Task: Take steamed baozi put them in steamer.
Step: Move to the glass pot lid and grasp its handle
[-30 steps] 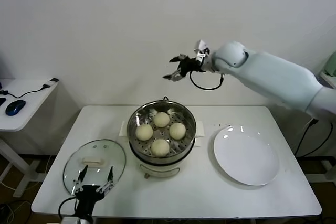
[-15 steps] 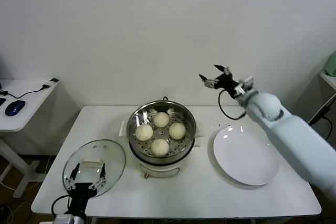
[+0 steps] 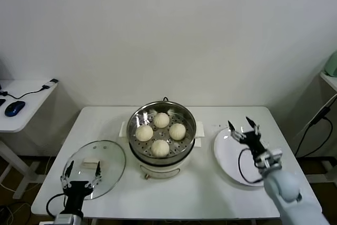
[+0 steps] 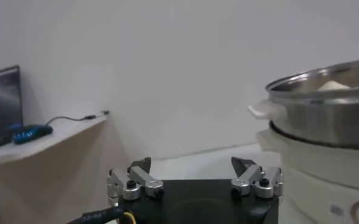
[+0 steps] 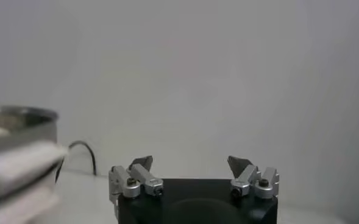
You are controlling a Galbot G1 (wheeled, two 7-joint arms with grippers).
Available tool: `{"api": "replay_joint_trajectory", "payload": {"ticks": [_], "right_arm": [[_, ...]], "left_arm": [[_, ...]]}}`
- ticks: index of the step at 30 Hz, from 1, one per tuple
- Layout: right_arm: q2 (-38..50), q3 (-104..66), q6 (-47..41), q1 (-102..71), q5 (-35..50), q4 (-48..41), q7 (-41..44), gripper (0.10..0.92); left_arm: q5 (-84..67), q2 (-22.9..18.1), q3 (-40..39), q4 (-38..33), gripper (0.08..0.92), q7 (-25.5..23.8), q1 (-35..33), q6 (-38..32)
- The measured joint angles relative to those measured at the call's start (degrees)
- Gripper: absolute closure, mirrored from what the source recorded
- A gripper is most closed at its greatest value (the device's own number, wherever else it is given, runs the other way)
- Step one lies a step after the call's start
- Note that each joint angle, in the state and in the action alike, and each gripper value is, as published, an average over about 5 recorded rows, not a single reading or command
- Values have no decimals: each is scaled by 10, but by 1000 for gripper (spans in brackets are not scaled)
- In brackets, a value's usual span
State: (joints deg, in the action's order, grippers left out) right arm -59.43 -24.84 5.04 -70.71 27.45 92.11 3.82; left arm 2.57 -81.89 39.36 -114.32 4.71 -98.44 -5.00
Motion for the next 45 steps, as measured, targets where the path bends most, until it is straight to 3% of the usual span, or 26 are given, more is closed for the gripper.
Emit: {"api": "replay_joint_trajectory", "payload": {"ticks": [6, 15, 22, 45], "right_arm": [[-43, -31, 37, -73, -16, 0, -4, 203], [-82, -45, 63, -115, -40, -1, -8, 203], [-103, -48, 71, -131, -55, 1, -9, 203], [-130, -70, 86, -174, -65, 15, -13, 202]], "left_arm": [[85, 6, 6, 19, 177, 28, 1, -25], [362, 29, 11, 88, 177, 141, 9, -21], [529, 46, 10, 156, 177, 193, 27, -13], [696, 69, -16, 277, 177, 214, 136, -6]]}}
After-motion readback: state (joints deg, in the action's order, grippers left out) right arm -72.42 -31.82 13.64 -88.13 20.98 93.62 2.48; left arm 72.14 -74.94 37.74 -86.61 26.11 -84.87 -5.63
